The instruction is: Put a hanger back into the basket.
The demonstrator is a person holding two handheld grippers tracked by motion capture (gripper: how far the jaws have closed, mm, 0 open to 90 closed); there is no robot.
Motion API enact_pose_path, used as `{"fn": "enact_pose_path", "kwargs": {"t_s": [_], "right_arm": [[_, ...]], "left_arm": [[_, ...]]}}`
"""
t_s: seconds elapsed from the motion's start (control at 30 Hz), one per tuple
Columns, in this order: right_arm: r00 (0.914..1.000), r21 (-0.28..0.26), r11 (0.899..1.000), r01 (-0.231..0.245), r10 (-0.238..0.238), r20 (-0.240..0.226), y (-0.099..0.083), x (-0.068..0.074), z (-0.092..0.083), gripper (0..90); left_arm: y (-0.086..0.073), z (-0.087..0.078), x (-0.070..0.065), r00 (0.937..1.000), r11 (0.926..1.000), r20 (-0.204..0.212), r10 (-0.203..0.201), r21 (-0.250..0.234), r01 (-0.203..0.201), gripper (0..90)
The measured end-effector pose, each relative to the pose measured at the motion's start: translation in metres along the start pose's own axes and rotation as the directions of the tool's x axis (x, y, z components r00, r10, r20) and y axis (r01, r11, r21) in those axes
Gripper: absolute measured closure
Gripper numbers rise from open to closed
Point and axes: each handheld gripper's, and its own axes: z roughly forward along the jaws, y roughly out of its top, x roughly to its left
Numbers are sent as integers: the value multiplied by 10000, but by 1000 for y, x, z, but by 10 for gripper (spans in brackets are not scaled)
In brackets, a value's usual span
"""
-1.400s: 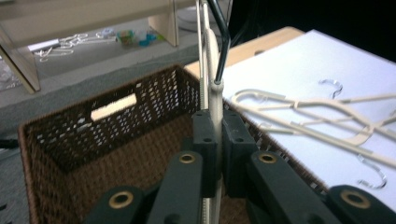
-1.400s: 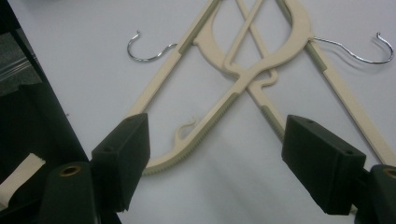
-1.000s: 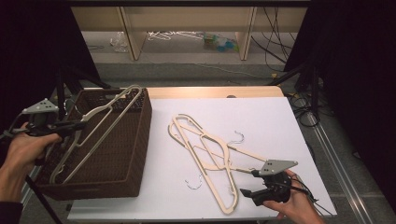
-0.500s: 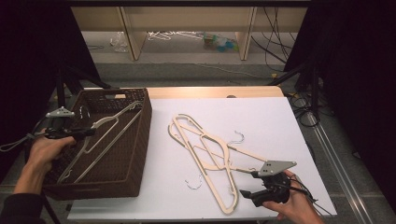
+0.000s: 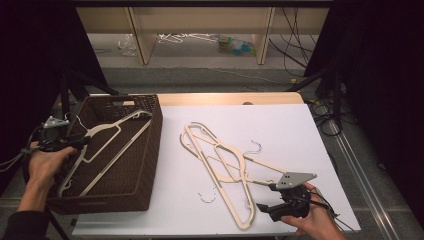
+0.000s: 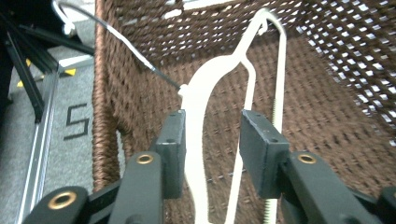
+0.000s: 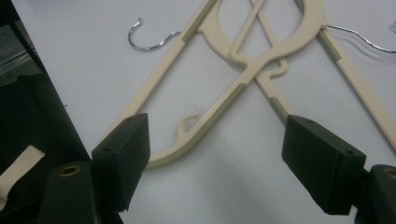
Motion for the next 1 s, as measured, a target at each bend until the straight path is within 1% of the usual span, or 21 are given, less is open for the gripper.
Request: {"fn": "enact_pose_path", "kwargs": {"t_s": [0.13,0.2,0.3,0.33,0.37,0.43,0.47,0.5,0.53,0.57,0.6,0.67,0.7,0.73,0.77,0.8,0.83,0.87,0.93,0.97,1.0], "right_arm": [[9999,-133,9999,-43,44,90,-1,0,3,247],[9999,-106,9999,-121,122,119,-2,0,4,247],[9998,-111,9998,-137,138,114,-2,0,4,246],[9997,-250,9995,-177,180,146,-3,0,6,247],[9997,-250,9995,-177,180,146,-3,0,6,247],[9998,-120,9998,-157,158,107,-3,-1,5,247],[9998,-200,9997,-150,153,130,-4,-1,5,247],[9998,-200,9997,-150,153,130,-4,-1,5,247],[9995,-375,9991,-211,220,226,-5,-1,7,246],[9995,-375,9991,-211,220,226,-5,-1,7,246],[9997,-248,9996,-167,171,174,-5,-3,6,246],[9995,-245,9994,-258,262,179,-5,-3,5,246],[9993,-394,9990,-214,226,299,-6,-4,6,246],[9993,-394,9990,-214,226,299,-6,-4,6,246],[9993,-393,9989,-271,281,253,-6,-4,6,246],[9989,-520,9981,-341,357,306,-6,-4,6,245],[9989,-520,9981,-341,357,306,-6,-4,6,245],[9989,-634,9977,-236,260,384,-6,-5,7,244],[9984,-675,9971,-357,385,411,-7,-5,7,243],[9983,-681,9968,-420,446,378,-7,-5,7,243],[9982,-736,9963,-443,471,368,-8,-6,7,243]], "left_arm": [[3,-7,-11,9998,9996,147,124,-258,-120,527],[7,-12,-27,9986,9964,508,-147,-825,188,493],[9,-17,-37,9970,9938,755,-151,-1088,233,474],[11,-20,-46,9950,9927,1001,33,-1206,89,455],[11,-20,-46,9950,9927,1001,33,-1206,89,451],[12,-24,-56,9913,9892,1316,18,-1457,176,445],[14,-28,-67,9874,9849,1578,85,-1720,190,428],[14,-28,-67,9874,9849,1578,85,-1720,190,418],[16,-32,-79,9826,9799,1842,244,-1992,130,405],[16,-32,-79,9826,9799,1842,244,-1992,130,393],[16,-34,-87,9807,9785,1945,205,-2053,203,393],[16,-37,-100,9732,9741,2261,424,-2259,100,370],[15,-40,-114,9656,9679,2533,593,-2512,64,354],[15,-40,-114,9656,9679,2533,593,-2512,64,344],[14,-41,-121,9601,9631,2681,792,-2692,-43,344],[13,-43,-137,9501,9579,3005,832,-2870,69,325],[13,-43,-137,9501,9579,3005,832,-2870,69,307],[12,-44,-145,9452,9526,3147,867,-3041,138,307],[11,-45,-159,9313,9493,3414,1268,-3142,-141,297],[10,-45,-166,9230,9439,3512,1575,-3281,-362,279],[7,-45,-182,9111,9382,3700,1818,-3427,-481,271]]}}
